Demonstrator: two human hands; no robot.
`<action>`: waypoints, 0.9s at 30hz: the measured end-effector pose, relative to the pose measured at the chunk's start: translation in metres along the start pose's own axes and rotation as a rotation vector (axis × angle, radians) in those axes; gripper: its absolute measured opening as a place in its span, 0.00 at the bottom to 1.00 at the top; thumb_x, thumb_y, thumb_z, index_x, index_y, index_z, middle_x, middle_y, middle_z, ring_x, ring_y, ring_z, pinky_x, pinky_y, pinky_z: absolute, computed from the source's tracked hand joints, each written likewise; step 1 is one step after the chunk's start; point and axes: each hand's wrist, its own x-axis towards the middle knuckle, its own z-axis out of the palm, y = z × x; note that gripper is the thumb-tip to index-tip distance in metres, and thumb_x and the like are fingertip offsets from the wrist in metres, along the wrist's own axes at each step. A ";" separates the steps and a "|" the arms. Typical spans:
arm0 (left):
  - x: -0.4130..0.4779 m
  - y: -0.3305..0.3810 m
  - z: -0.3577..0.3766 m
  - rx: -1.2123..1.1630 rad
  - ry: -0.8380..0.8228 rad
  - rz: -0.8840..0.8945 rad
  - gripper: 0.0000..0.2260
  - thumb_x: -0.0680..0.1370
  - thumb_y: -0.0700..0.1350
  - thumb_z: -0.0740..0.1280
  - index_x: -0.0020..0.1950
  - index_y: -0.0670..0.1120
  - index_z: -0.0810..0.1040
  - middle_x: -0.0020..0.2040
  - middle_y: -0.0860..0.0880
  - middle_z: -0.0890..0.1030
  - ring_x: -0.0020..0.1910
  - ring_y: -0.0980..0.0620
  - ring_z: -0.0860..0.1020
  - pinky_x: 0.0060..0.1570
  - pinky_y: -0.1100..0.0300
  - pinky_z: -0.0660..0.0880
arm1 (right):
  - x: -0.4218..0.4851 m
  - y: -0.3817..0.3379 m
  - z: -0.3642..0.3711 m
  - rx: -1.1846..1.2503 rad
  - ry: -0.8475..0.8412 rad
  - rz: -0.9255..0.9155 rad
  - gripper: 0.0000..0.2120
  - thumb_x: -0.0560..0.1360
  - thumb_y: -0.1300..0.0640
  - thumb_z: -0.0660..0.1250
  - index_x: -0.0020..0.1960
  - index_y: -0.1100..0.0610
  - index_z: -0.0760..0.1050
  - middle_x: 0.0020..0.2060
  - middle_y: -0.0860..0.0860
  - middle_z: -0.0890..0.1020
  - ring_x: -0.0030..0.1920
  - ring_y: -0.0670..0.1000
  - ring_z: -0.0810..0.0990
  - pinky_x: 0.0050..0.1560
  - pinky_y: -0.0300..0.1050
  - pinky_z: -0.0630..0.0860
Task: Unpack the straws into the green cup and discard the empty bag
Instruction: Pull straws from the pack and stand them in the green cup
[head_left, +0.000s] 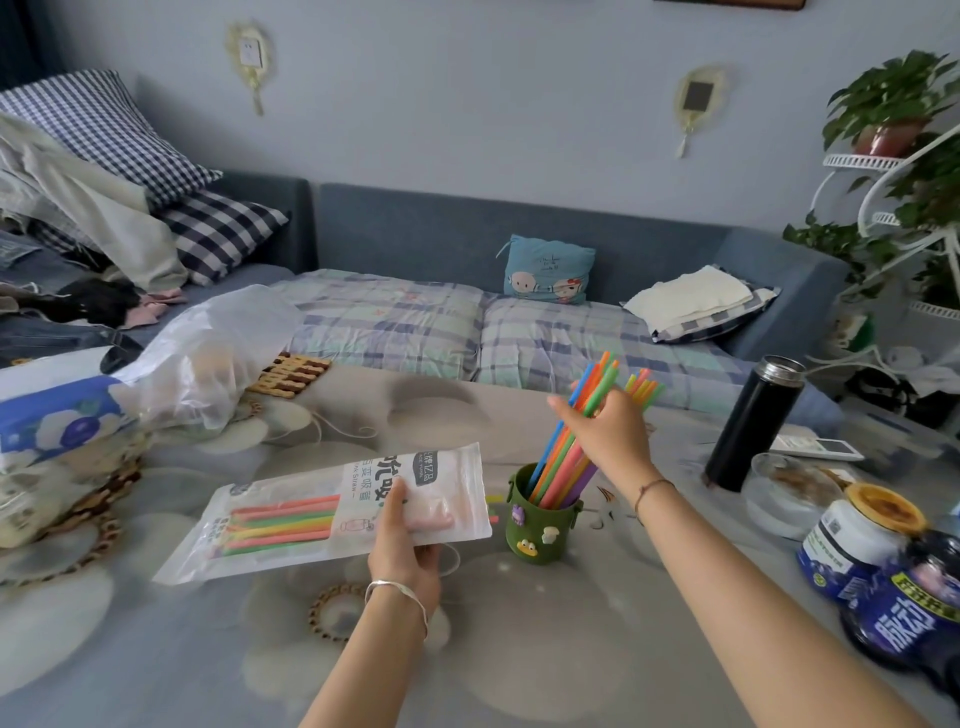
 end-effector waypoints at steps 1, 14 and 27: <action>0.001 0.001 0.000 -0.010 0.000 0.007 0.10 0.74 0.48 0.69 0.54 0.49 0.76 0.49 0.50 0.81 0.44 0.53 0.80 0.50 0.55 0.76 | 0.001 -0.005 -0.005 -0.019 0.083 -0.043 0.15 0.71 0.43 0.69 0.43 0.55 0.72 0.31 0.49 0.75 0.30 0.49 0.76 0.29 0.42 0.72; -0.016 0.003 0.009 -0.023 0.012 0.005 0.06 0.74 0.47 0.69 0.50 0.50 0.75 0.45 0.51 0.81 0.41 0.53 0.78 0.41 0.59 0.74 | 0.016 0.004 -0.043 -0.441 0.082 -0.354 0.26 0.72 0.43 0.67 0.65 0.56 0.70 0.65 0.54 0.74 0.68 0.55 0.68 0.71 0.54 0.60; -0.071 0.024 0.022 0.169 -0.176 0.213 0.13 0.70 0.50 0.74 0.53 0.50 0.78 0.47 0.51 0.85 0.48 0.52 0.81 0.54 0.52 0.77 | -0.104 -0.047 -0.003 1.134 -0.184 0.473 0.14 0.79 0.47 0.55 0.48 0.55 0.74 0.48 0.53 0.80 0.43 0.50 0.78 0.39 0.42 0.71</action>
